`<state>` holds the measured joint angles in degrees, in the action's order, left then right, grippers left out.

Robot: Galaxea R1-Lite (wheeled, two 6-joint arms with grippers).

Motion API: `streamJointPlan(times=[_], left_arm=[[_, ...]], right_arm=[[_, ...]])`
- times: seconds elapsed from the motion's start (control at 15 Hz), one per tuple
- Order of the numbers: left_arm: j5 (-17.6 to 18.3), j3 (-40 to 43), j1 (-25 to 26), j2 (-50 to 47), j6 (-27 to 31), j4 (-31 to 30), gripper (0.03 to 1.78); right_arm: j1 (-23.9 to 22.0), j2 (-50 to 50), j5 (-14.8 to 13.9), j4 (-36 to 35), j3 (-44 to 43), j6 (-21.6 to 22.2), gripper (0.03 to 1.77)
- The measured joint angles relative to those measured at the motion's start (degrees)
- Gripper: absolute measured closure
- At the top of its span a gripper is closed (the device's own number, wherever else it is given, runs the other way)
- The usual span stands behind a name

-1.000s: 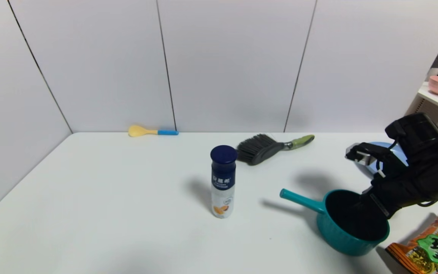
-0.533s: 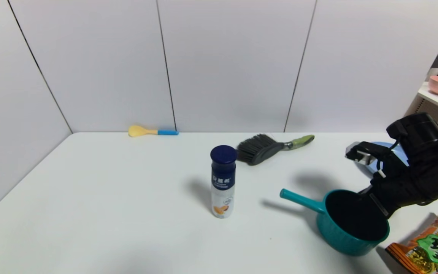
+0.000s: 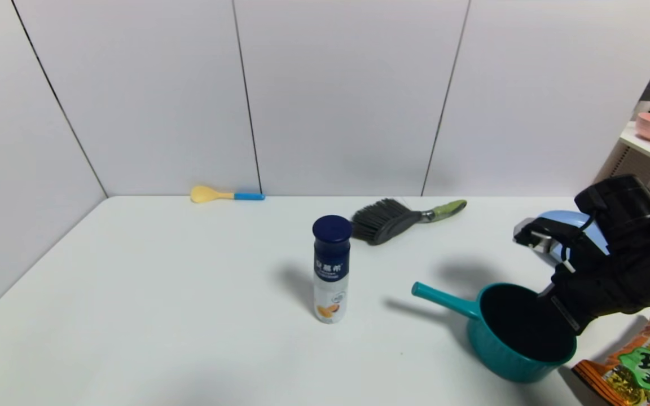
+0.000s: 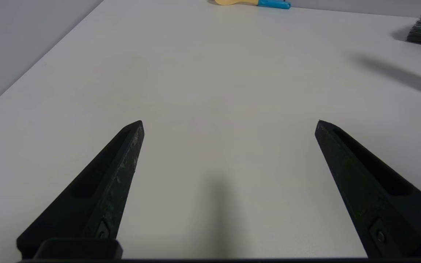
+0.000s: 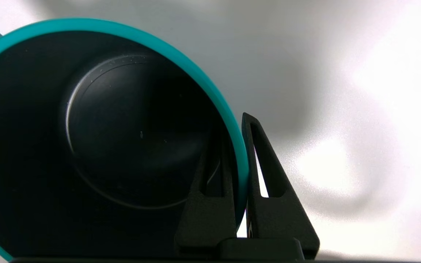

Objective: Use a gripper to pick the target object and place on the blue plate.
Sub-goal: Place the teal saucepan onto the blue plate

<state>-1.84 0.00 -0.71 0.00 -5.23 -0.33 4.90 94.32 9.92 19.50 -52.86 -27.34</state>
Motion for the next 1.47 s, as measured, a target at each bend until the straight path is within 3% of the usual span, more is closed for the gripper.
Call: streamJointPlan(times=[0.53, 1.0, 1.27, 1.47], left_arm=[[0.05, 0.0, 0.0, 0.0, 0.0, 0.0, 0.12], [0.05, 0.0, 0.0, 0.0, 0.0, 0.0, 0.12], [0.05, 0.0, 0.0, 0.0, 0.02, 0.02, 0.12], [0.05, 0.0, 0.0, 0.0, 0.02, 0.0, 0.12]], right_arm=[[-2.73, -3.22, 0.33, -1.12, -8.35, 1.13, 1.67], [-16.09, -1.43, 0.71, -1.26, -16.35, 2.68, 1.67], [-24.38, 4.27, 0.79, -5.79, -20.57, 2.82, 1.67], [-27.86, 8.72, 0.79, -7.63, -23.58, 4.44, 1.67]])
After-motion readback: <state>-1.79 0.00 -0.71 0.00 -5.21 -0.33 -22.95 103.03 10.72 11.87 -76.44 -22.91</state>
